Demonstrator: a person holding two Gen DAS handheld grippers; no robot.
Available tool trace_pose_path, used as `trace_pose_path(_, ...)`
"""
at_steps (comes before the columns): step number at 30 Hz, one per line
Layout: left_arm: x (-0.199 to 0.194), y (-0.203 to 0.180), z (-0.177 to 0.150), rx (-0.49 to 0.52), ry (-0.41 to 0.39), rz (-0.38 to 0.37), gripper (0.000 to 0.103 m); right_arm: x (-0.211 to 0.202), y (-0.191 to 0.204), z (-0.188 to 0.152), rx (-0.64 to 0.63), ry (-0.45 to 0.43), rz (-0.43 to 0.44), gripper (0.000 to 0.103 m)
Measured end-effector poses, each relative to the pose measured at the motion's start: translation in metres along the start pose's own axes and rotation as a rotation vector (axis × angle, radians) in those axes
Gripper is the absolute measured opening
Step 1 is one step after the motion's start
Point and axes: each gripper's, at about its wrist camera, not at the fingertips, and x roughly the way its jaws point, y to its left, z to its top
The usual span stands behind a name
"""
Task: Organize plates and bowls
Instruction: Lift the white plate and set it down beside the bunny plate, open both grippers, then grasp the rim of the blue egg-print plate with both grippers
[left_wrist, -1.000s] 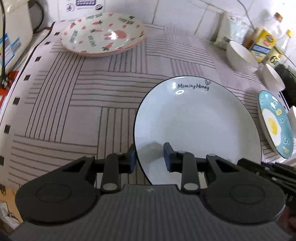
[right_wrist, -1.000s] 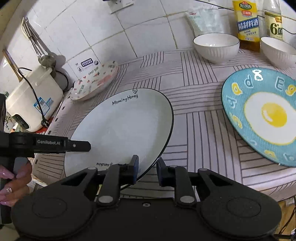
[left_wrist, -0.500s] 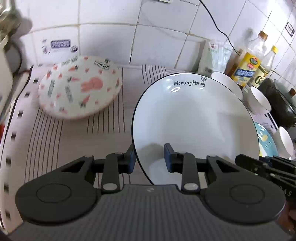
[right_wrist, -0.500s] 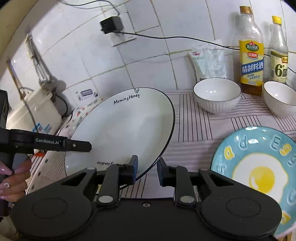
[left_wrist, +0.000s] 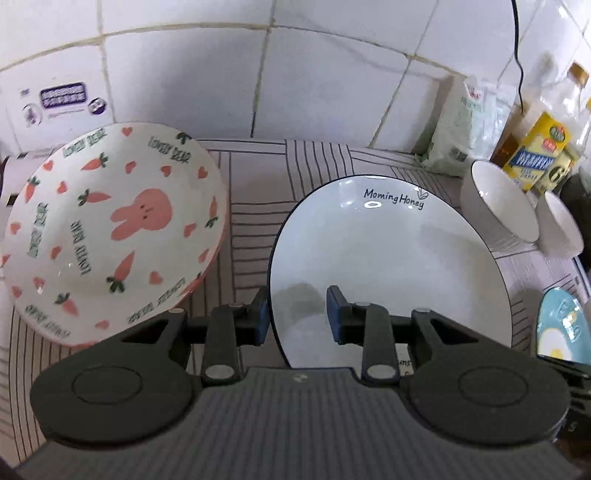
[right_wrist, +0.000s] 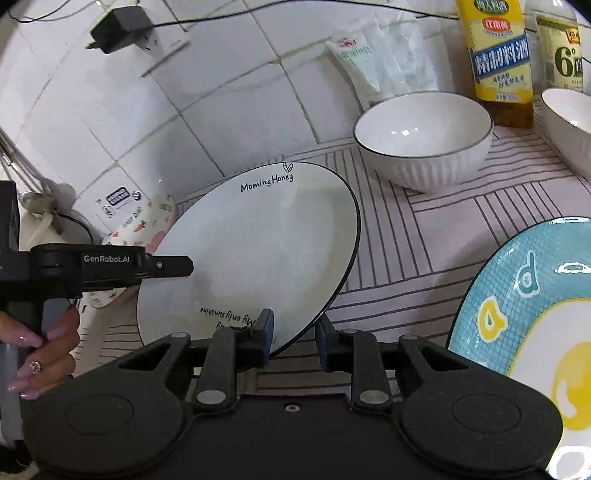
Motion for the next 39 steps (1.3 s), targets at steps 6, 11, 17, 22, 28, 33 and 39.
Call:
trace_pose_path(6,0.019,-0.009,-0.002,0.045,0.03,0.03,0.03,0.007,-0.002,0.003,-0.016,-0.004,-0.053,0.029)
trace_pose_path(11,0.018,-0.008,-0.001,0.029,0.061,0.053,0.031,0.011,0.009,0.004,-0.061,0.014,-0.088,0.038)
trace_pose_path(17,-0.008,-0.017,-0.01,0.015,0.057,0.113,0.041,-0.012,0.045,0.0,-0.231,-0.014,-0.233,0.049)
trace_pose_path(22,-0.042,-0.023,-0.015,-0.027,0.035,0.106,0.042,-0.057,0.047,-0.008,-0.226,-0.087,-0.215,0.053)
trace_pose_path(28,-0.085,-0.055,-0.022,0.037,-0.007,0.091,0.046,-0.12,0.035,-0.017,-0.217,-0.183,-0.204,0.061)
trace_pose_path(33,-0.111,-0.089,-0.031,0.097,-0.04,0.041,0.05,-0.168,0.017,-0.025,-0.251,-0.25,-0.25,0.067)
trace_pose_path(39,-0.124,-0.128,-0.05,0.15,-0.056,-0.038,0.057,-0.206,-0.009,-0.035,-0.232,-0.289,-0.343,0.07)
